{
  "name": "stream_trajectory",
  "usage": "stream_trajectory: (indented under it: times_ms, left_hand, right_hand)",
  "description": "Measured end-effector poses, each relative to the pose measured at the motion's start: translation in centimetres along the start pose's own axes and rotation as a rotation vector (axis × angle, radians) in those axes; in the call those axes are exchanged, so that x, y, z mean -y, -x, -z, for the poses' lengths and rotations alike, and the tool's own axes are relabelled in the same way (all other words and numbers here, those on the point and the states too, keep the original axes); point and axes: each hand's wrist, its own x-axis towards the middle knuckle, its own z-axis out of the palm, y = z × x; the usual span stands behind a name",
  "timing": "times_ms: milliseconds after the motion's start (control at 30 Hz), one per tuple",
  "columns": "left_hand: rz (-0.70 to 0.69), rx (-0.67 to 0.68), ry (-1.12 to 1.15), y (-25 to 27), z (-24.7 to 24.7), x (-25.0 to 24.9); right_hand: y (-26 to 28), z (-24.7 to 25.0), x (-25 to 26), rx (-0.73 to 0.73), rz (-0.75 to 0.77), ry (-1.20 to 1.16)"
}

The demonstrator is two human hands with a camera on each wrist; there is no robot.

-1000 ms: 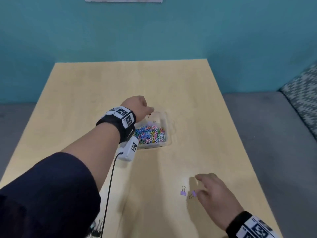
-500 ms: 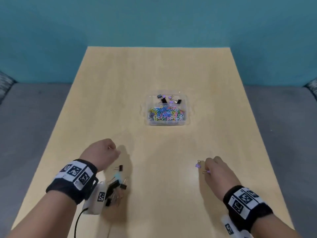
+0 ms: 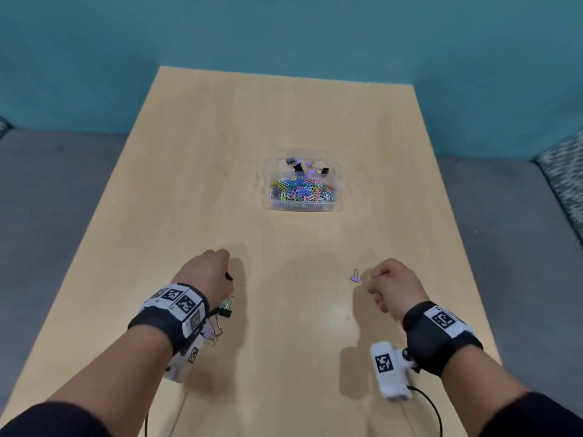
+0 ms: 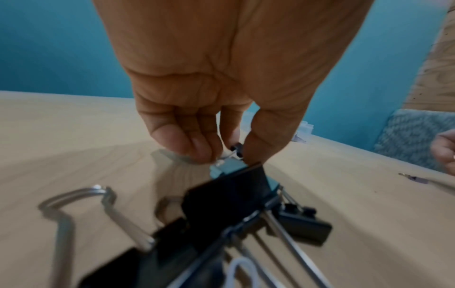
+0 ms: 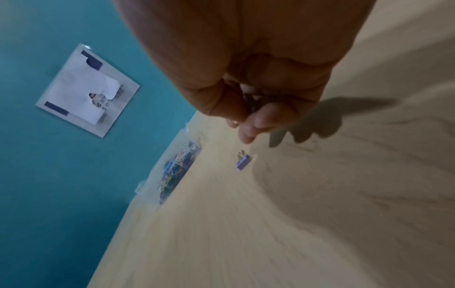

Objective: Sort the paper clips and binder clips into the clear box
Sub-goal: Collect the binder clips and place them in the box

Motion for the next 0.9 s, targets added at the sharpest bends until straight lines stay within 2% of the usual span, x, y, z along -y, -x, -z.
stream_trajectory:
  times_ms: [167, 200, 267, 333, 433, 500, 533, 600, 700, 800, 867, 900]
  left_hand:
    - [0.049, -0.024, 0.194, 0.5, -0.5, 0.7]
    - [0.045, -0.027, 0.246, 0.6, -0.6, 0.9]
    - [0.055, -0.051, 0.369, 0.8, -0.6, 1.3]
    - [0.111, -0.099, 0.559, 0.9, -0.1, 2.0]
    - [0.258, -0.127, 0.967, 1.6, 0.7, 3.1]
    - [0.318, -0.112, 1.109, 2.4, 1.0, 3.8]
    - [0.327, -0.109, 1.101, 2.8, 0.9, 4.2]
    - [0.287, -0.103, 0.863, 3.4, 0.5, 4.7]
    - [0.112, -0.029, 0.361, 4.3, 0.1, 4.2]
    - [-0.044, 0.07, 0.101, 4.4, -0.7, 2.6]
    - [-0.065, 0.1, 0.041, 4.1, -1.0, 1.7]
    - [-0.064, 0.099, 0.051, 3.8, -1.1, 1.6]
  right_hand:
    - [-0.8, -1.3, 0.6, 0.025, 0.014, 0.072]
    - [-0.8, -1.6, 0.8, 0.016, 0.047, 0.174]
    - [-0.3, -2.0, 1.2, 0.03, 0.154, 0.524]
    - [-0.2, -2.5, 1.4, 0.053, 0.231, 0.824]
    - [-0.5, -2.9, 1.1, 0.051, 0.277, 0.952]
    - [-0.7, -2.9, 1.1, 0.059, 0.274, 0.953]
    - [-0.7, -2.8, 1.1, 0.065, 0.269, 0.955]
    - [-0.7, -2.8, 1.3, 0.072, 0.275, 0.981]
    - [-0.5, -2.6, 1.6, 0.057, 0.264, 0.998]
    - [-0.5, -2.5, 1.2, 0.044, 0.276, 0.923]
    - [-0.3, -2.8, 1.0, 0.043, 0.261, 0.648]
    - [-0.1, -3.1, 1.0, 0.061, 0.187, 0.38]
